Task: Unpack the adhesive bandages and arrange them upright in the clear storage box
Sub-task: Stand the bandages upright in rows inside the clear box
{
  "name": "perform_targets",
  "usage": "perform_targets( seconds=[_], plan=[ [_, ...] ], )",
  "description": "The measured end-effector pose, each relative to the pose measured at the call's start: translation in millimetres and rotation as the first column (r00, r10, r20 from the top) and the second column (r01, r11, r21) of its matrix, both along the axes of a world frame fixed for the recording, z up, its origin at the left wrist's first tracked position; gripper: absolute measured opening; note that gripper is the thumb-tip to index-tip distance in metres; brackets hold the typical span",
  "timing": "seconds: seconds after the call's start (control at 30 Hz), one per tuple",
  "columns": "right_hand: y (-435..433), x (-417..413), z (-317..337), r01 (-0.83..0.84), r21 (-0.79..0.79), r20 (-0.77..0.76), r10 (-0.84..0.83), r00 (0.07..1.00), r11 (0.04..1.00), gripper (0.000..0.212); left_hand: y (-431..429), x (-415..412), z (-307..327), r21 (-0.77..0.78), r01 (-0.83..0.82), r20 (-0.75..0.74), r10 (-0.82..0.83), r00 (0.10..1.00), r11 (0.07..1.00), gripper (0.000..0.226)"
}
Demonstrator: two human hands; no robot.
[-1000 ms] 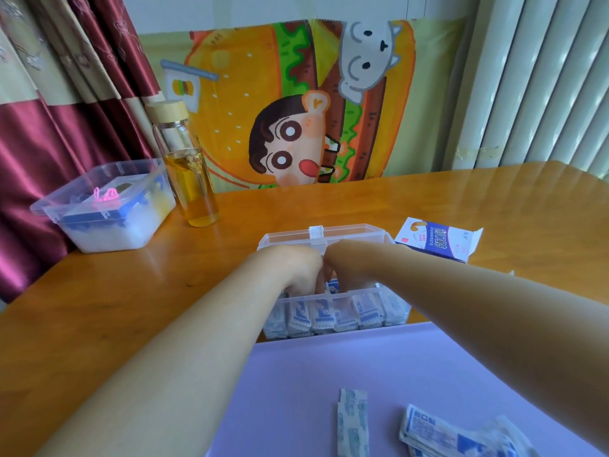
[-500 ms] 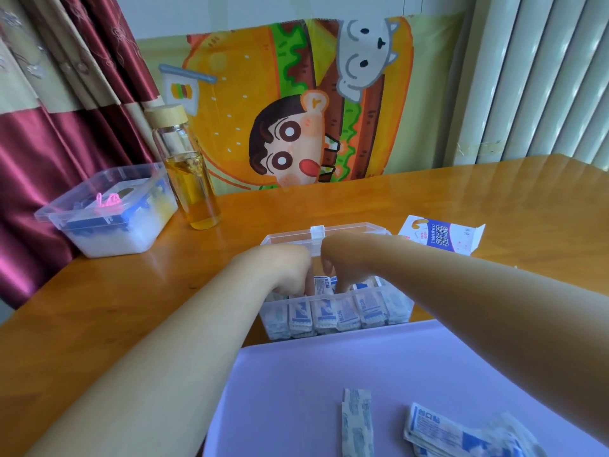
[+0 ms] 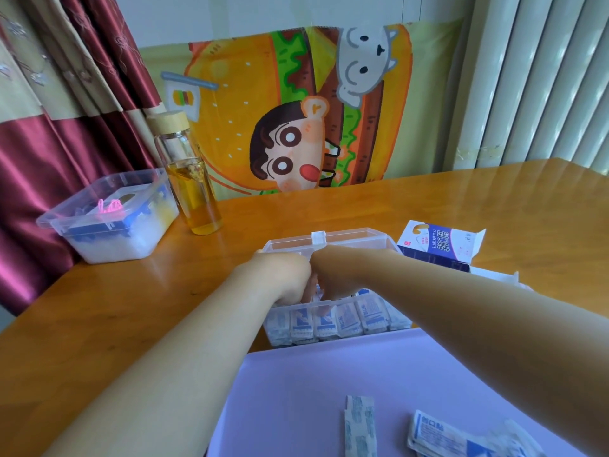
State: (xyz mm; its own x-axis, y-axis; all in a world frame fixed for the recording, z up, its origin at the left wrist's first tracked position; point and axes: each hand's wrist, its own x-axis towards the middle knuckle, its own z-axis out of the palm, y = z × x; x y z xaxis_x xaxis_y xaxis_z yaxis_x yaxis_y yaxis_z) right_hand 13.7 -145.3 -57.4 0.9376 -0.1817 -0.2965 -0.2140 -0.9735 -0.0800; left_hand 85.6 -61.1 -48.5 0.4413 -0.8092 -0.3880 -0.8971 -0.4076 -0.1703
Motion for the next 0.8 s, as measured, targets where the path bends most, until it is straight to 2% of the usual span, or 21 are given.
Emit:
perform_targets(
  seconds=[0.37,0.53,0.63,0.7,0.8],
  plan=[
    [2,-4,2,0.001,0.000,-0.003,-0.001,1.000,1.000,0.040,-1,-4,2,0.040,-0.011,0.014,0.011,1.000,0.999,0.037],
    [-2,-11,16,0.030,0.037,0.123,-0.034,0.992,0.999,0.035,-2,-6,4,0.076,-0.009,0.083,0.003,0.997,0.997,0.030],
    [-6,-15,21,0.040,-0.065,0.098,-0.034,0.995,0.997,0.031,-3,-7,6,0.107,-0.020,0.106,0.009,0.994,0.994,0.034],
    [-8,-15,17,0.035,-0.119,0.073,-0.027,0.997,0.992,0.035,-3,-8,7,0.086,0.001,0.096,-0.010,0.995,0.996,0.032],
    [-6,-13,9,0.060,-0.138,0.051,-0.053,0.997,0.989,0.042,-1,-7,6,-0.033,0.024,0.004,-0.024,1.000,0.999,0.028]
  ],
)
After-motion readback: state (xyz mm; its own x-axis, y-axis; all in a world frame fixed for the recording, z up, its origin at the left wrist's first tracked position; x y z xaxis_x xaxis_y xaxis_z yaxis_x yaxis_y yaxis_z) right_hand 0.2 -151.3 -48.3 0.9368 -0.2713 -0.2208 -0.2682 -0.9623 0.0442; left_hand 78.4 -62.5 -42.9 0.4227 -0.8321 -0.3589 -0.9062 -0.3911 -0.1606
